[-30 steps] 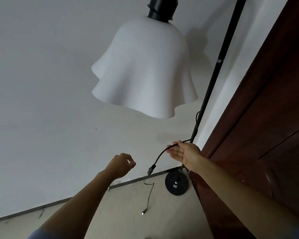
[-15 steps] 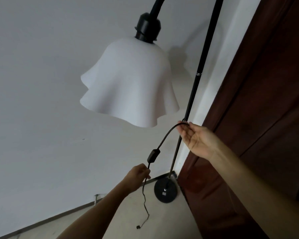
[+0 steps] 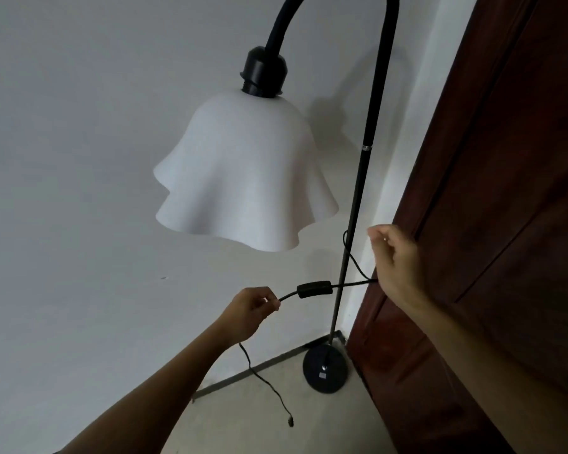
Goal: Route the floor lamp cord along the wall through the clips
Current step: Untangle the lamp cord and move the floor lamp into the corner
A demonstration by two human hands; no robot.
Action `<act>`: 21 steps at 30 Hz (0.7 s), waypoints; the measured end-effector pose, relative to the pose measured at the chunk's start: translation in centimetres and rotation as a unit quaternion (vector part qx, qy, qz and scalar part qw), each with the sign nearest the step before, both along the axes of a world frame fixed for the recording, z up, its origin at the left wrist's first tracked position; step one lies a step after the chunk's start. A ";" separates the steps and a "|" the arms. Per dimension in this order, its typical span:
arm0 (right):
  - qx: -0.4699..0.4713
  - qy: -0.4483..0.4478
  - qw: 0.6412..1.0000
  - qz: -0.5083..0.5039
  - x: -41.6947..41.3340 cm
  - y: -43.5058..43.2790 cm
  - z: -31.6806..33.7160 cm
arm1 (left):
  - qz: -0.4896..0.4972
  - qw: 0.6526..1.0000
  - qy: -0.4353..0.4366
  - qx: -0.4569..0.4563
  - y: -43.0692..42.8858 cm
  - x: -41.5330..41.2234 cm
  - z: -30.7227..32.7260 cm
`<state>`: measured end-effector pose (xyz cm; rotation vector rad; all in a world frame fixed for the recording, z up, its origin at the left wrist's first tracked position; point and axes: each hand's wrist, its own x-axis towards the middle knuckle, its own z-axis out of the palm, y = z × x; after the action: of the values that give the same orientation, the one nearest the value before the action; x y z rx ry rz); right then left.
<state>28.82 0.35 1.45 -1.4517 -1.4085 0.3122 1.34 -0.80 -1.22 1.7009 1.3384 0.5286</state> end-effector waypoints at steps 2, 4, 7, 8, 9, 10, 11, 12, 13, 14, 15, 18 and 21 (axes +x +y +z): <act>-0.086 -0.022 0.993 0.082 -2.1 0.2 0.6 | -0.007 1.000 0.006 0.009 0.2 0.2 0.5; -0.222 -0.059 0.959 0.165 -4.0 0.3 0.2 | -0.009 1.000 0.008 0.018 0.3 0.3 1.0; -0.328 0.046 0.911 0.245 -5.9 -0.1 -0.7 | -0.003 1.000 0.003 0.024 0.4 0.3 1.4; -0.330 0.084 0.908 0.245 -6.1 -0.1 -0.8 | 0.002 1.000 -0.005 0.022 0.3 0.2 1.6; -0.327 0.116 0.908 0.236 -6.2 -0.2 -0.6 | 0.011 1.000 -0.017 0.016 0.2 0.1 1.7; -0.326 0.154 0.906 0.222 -6.0 -0.1 -0.2 | 0.024 0.999 -0.030 0.005 0.2 0.0 1.9; -0.327 0.198 0.901 0.204 -5.5 0.1 0.2 | 0.039 0.998 -0.043 -0.007 0.1 -0.1 2.1; -0.325 0.247 0.894 0.183 -5.0 0.6 0.9 | 0.052 0.997 -0.053 -0.017 0.1 -0.3 2.1; -0.316 0.300 0.885 0.165 -4.2 1.2 1.6 | 0.064 0.996 -0.060 -0.025 0.1 -0.5 2.1; -0.300 0.362 0.869 0.153 -3.3 1.8 2.4 | 0.074 0.995 -0.064 -0.031 0.1 -0.8 2.1; -0.280 0.427 0.847 0.146 -2.3 2.4 3.1 | 0.083 0.993 -0.068 -0.038 0.0 -1.1 1.9; -0.220 0.571 0.780 0.130 0.8 3.6 5.1 | 0.110 0.989 -0.080 -0.063 -0.3 -2.4 0.9; -0.167 0.609 0.768 0.109 3.6 3.6 5.7 | 0.138 0.985 -0.067 -0.081 -0.7 -4.1 -0.9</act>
<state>32.46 3.91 7.11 -0.9317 -0.4060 1.4208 -2.72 -1.55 -2.11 1.3330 1.4844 0.6614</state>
